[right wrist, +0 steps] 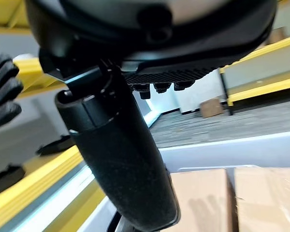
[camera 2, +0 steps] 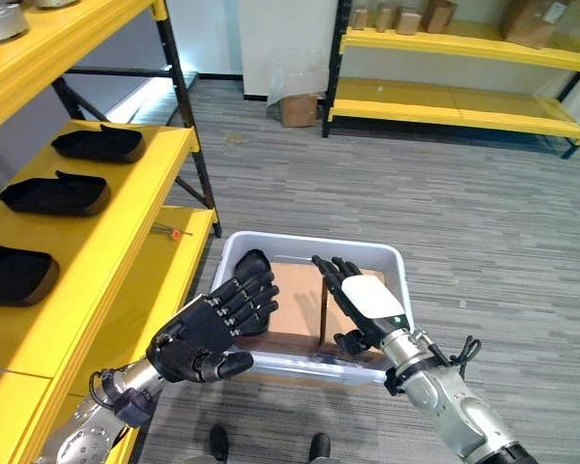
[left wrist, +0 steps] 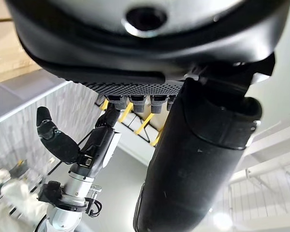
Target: Move parts from the plastic box to the shelf.
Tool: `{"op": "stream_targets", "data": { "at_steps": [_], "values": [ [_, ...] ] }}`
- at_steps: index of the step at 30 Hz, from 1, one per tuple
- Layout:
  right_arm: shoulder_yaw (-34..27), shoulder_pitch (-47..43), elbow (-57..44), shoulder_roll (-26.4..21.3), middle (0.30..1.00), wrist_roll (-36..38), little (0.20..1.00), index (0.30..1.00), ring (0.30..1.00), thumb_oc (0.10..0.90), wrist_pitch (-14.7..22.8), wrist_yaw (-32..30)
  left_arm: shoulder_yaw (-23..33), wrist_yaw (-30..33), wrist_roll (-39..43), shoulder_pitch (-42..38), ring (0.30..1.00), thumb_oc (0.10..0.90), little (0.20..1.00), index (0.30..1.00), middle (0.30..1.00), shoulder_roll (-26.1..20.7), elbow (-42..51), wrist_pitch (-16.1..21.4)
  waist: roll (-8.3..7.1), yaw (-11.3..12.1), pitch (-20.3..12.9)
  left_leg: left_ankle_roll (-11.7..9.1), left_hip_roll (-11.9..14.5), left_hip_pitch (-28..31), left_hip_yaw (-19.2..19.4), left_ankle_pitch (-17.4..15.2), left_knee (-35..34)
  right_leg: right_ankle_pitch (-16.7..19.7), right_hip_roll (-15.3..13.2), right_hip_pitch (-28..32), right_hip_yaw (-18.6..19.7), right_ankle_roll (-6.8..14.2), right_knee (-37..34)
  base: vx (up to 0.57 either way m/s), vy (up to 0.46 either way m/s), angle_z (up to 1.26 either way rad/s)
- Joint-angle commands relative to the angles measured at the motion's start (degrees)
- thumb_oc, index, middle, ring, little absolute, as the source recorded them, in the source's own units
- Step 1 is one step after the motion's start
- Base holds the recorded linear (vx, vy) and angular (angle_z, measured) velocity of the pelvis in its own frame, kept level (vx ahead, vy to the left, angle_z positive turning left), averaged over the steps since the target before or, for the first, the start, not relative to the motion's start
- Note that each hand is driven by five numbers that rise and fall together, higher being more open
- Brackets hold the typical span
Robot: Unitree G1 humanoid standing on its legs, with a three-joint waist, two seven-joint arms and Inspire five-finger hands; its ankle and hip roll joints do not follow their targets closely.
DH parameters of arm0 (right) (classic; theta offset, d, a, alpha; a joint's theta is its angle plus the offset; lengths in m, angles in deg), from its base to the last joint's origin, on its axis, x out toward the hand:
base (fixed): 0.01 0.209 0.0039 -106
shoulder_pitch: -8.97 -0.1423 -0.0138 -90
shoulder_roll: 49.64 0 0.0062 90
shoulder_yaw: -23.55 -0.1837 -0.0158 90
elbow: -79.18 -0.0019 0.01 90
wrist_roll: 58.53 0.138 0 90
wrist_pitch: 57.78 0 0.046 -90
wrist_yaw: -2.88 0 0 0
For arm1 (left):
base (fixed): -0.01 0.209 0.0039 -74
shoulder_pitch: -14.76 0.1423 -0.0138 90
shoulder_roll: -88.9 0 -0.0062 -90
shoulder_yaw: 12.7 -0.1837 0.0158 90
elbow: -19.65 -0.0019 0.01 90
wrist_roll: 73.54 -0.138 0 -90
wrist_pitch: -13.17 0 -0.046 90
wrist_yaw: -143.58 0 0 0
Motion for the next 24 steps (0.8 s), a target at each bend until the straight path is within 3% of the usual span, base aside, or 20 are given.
{"op": "stream_targets", "data": {
  "at_steps": [1, 6, 10, 14, 16, 24],
  "values": [
    [1.96, -10.62, -0.11, -1.15, 1.0, -2.45, 1.0, 1.0, 1.0, 0.9, 3.3, -2.43, 2.75, -0.06, 5.9, -3.56, 1.0, 0.9, 1.0, 1.0, 1.0, -0.58, 6.68, 5.25, -1.09, 2.18, -0.01, -0.19, -0.11, 0.76, 1.66, -5.58, 3.0, -7.05, -3.17, -1.64, 0.83, 1.56, 8.07, 0.01, -0.019, 0.22],
    [5.3, -14.77, 5.66, -0.98, 1.0, -7.2, 1.0, 1.0, 1.0, 0.9, 2.41, -4.87, 3.64, -1.86, 7.13, -4.24, 1.0, 0.9, 1.0, 1.0, 1.0, -1.0, 5.83, 5.33, -0.93, 4.03, 2.29, -0.08, -0.4, -1.82, -0.03, -5.3, 4.15, -8.01, -3.29, -3.16, 0.57, 1.26, 10.13, -0.04, -0.023, 0.28],
    [7.54, -18.68, 11.18, -0.05, 1.0, -15.42, 1.0, 1.0, 1.0, 0.9, 1.54, -11.46, 2.84, -2.79, 6.59, -6.36, 1.0, 0.9, 1.0, 1.0, 1.0, -1.06, 5.1, 5.53, -0.55, 5.35, 4.77, 0.03, -0.62, -4.19, -1.17, -5.15, 5.55, -8.98, -3.21, -4.72, 0.39, 0.81, 12.11, -0.05, -0.04, 0.1],
    [9.63, -23.25, 15.27, 0.14, 1.0, -18.9, 1.0, 1.0, 1.0, 0.9, 0.56, -14.95, 2.03, -3.52, 7.11, -8.31, 1.0, 0.9, 1.0, 1.0, 1.0, -1.67, 4.8, 5.65, 0.01, 6.37, 6.75, -0.05, -0.72, -6.49, -1.95, -5.0, 6.89, -9.99, -2.94, -6.25, 0.08, 0.27, 13.9, -0.07, -0.068, 0.14],
    [12.28, -29.57, 19.98, -0.07, 1.0, -22.47, 1.0, 1.0, 1.0, 0.9, -2.05, -15.69, 1.36, -3.47, 7.63, -10.93, 1.0, 0.9, 1.0, 1.0, 1.0, -2.58, 4.6, 5.62, 0.81, 7.66, 9.42, -0.26, -0.91, -9.55, -3.22, -4.43, 7.95, -11.28, -1.97, -8.51, -0.1, -0.78, 15.97, -0.13, -0.127, 0.1],
    [19.57, -41.03, 32.16, -4.23, 1.0, -26.49, 1.0, 1.0, 1.0, 0.9, -8.7, -21.73, 1.58, -6.74, 7.52, -12.45, 1.0, 0.9, 1.0, 1.0, 1.0, -4.25, 4.64, 3.45, 2.38, 11.4, 14.63, -1.0, -1.33, -15.27, -6.37, -2.23, 8.45, -14.06, 0.71, -12.91, -2.06, -3.54, 20.67, -0.06, -0.139, 0.16]
  ]
}}
